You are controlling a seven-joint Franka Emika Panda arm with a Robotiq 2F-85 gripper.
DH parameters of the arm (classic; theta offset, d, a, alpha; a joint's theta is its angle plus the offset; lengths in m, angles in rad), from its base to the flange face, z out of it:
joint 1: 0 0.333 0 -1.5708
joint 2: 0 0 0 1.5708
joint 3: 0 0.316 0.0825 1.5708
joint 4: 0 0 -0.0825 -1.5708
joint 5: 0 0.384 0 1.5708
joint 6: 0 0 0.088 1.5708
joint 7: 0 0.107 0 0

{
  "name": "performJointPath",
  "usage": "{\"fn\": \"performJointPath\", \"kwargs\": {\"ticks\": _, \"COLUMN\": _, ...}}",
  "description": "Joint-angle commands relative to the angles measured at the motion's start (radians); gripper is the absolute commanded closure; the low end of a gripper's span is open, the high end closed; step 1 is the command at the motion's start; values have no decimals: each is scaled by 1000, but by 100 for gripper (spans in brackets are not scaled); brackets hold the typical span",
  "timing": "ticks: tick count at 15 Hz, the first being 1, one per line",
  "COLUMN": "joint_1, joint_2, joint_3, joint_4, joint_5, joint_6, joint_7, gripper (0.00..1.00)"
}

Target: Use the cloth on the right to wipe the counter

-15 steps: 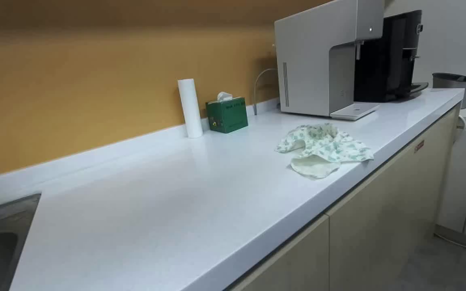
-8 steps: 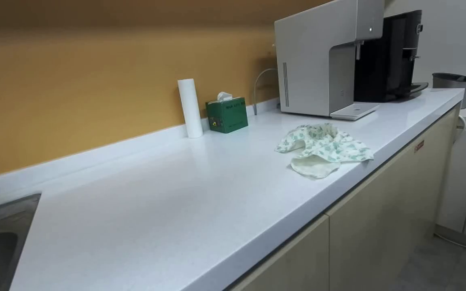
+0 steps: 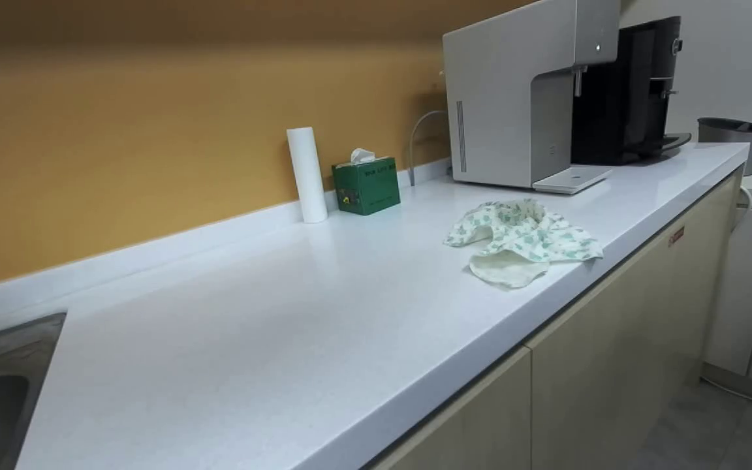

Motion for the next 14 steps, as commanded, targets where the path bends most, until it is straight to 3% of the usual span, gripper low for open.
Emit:
{"fn": "performJointPath", "kwargs": {"ticks": 1, "joint_1": -31, "joint_2": 34, "joint_3": -25, "joint_4": -60, "joint_5": -61, "joint_6": 126, "joint_7": 36, "gripper": 0}}
{"fn": "performJointPath", "kwargs": {"ticks": 6, "joint_1": -52, "joint_2": 160, "joint_3": -91, "joint_4": -165, "joint_5": -69, "joint_6": 415, "joint_7": -19, "gripper": 0}}
{"fn": "performJointPath", "kwargs": {"ticks": 9, "joint_1": 2, "joint_2": 267, "joint_3": -185, "joint_4": -208, "joint_5": 15, "joint_6": 579, "joint_7": -182, "gripper": 0}}
{"fn": "performJointPath", "kwargs": {"ticks": 10, "joint_1": -2, "joint_2": 300, "joint_3": -197, "joint_4": -207, "joint_5": 33, "joint_6": 592, "joint_7": -201, "gripper": 0}}
{"fn": "performJointPath", "kwargs": {"ticks": 11, "joint_1": -23, "joint_2": 248, "joint_3": -159, "joint_4": -208, "joint_5": -3, "joint_6": 550, "joint_7": -148, "gripper": 0}}
{"fn": "performJointPath", "kwargs": {"ticks": 14, "joint_1": -14, "joint_2": 313, "joint_3": -193, "joint_4": -211, "joint_5": 17, "joint_6": 596, "joint_7": -195, "gripper": 0}}
